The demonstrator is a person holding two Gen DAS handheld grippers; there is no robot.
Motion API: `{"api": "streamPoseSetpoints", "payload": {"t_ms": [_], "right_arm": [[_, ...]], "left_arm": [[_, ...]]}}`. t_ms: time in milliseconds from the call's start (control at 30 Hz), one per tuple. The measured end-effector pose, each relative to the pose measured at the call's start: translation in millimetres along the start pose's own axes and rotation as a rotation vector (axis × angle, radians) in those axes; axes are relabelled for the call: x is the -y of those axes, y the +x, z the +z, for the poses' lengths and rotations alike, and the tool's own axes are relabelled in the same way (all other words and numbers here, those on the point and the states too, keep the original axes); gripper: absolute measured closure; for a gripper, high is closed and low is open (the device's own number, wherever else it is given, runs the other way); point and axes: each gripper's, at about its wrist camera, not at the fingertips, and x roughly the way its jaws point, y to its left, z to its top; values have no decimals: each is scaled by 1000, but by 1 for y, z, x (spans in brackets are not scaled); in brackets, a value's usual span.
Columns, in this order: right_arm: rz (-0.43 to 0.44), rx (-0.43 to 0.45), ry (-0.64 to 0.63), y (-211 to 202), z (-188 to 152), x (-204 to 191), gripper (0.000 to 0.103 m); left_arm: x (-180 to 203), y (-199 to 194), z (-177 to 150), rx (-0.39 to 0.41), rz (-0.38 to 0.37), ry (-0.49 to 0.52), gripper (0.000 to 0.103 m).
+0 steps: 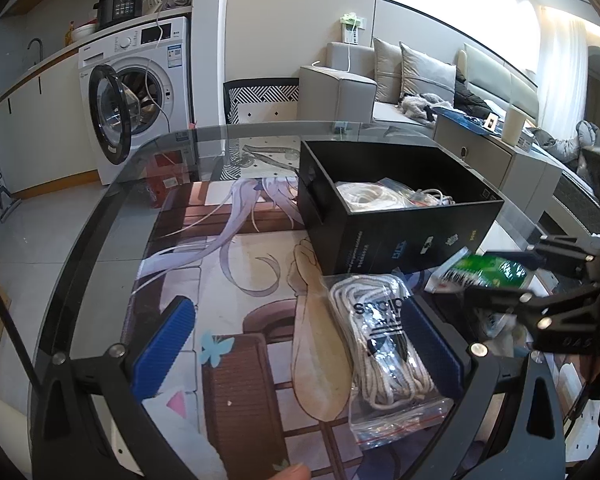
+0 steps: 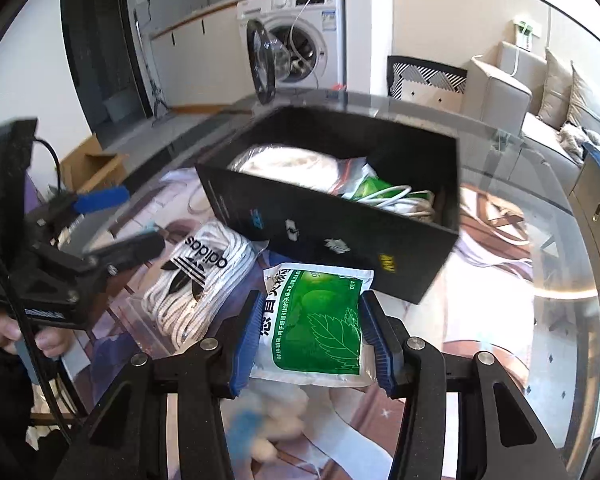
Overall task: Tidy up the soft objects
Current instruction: 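Close the right tool on the green packet while the left tool closes on the adidas bag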
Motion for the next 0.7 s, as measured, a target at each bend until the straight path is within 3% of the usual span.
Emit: {"api": "streamPoseSetpoints", "payload": {"t_ms": [333, 700], "right_arm": [[9, 135, 57, -41, -11, 27, 54], [-3, 178, 58, -53, -8, 28, 54]], "left_arm": [[23, 7, -3, -47, -26, 51, 0], [40, 24, -1, -125, -8, 41, 0]]}}
